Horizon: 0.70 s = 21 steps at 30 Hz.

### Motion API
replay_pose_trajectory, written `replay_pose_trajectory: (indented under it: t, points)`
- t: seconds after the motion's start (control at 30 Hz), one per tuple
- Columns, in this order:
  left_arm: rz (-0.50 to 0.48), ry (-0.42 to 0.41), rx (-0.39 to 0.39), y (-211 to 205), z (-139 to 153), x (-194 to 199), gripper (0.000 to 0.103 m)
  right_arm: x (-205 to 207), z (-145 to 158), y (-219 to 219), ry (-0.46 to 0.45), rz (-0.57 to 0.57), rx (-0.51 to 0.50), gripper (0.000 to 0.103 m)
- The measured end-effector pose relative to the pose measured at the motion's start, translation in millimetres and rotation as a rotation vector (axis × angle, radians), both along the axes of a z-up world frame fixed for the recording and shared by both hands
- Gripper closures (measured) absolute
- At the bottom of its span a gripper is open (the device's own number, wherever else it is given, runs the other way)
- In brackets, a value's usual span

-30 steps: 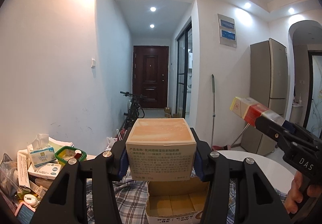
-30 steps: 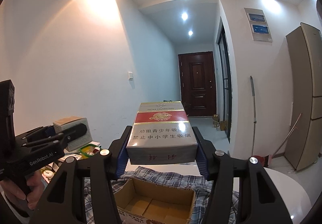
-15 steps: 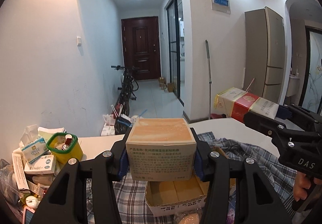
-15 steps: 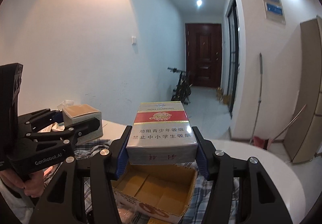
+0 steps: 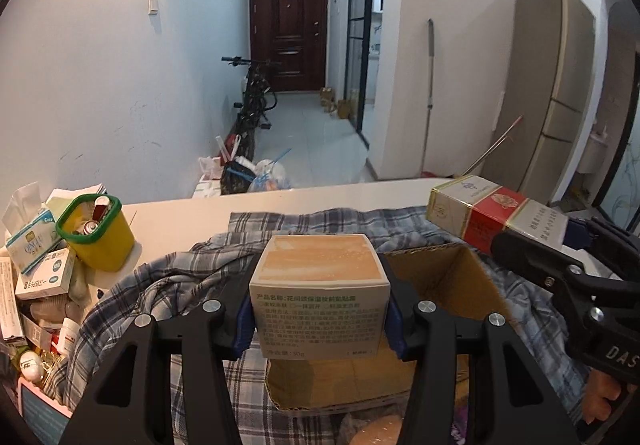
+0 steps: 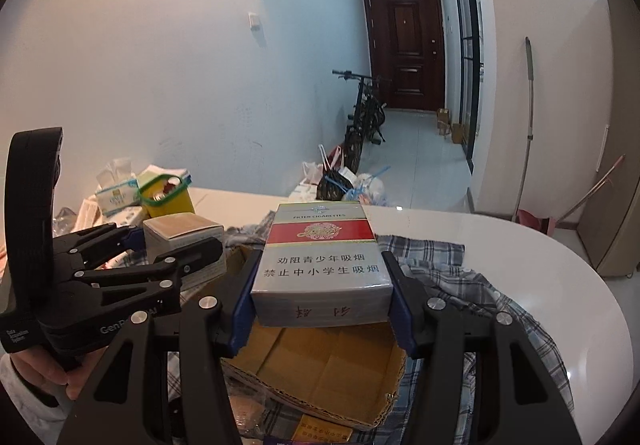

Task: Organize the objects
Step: 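Carry both held items over the open cardboard box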

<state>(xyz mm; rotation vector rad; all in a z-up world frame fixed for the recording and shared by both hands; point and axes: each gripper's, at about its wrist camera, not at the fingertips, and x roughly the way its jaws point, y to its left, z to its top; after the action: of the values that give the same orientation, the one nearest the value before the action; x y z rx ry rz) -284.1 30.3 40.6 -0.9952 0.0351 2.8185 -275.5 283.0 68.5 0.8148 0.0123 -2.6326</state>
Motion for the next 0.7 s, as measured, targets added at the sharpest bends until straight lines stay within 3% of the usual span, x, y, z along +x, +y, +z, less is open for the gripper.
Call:
replay_pose_trajectory:
  t: [0.17, 0.7]
  points:
    - [-0.016, -0.085, 0.031, -0.2, -22.1, -13.5, 0.049, -12.9, -13.7, 3.3, -0.059, -0.001, 0.005, 0.048]
    - [-0.027, -0.128, 0.006, 9.7, -41.5, -21.2, 0.049, -24.1, -27.6, 0.5, -0.096, -0.014, 0.069, 0.048]
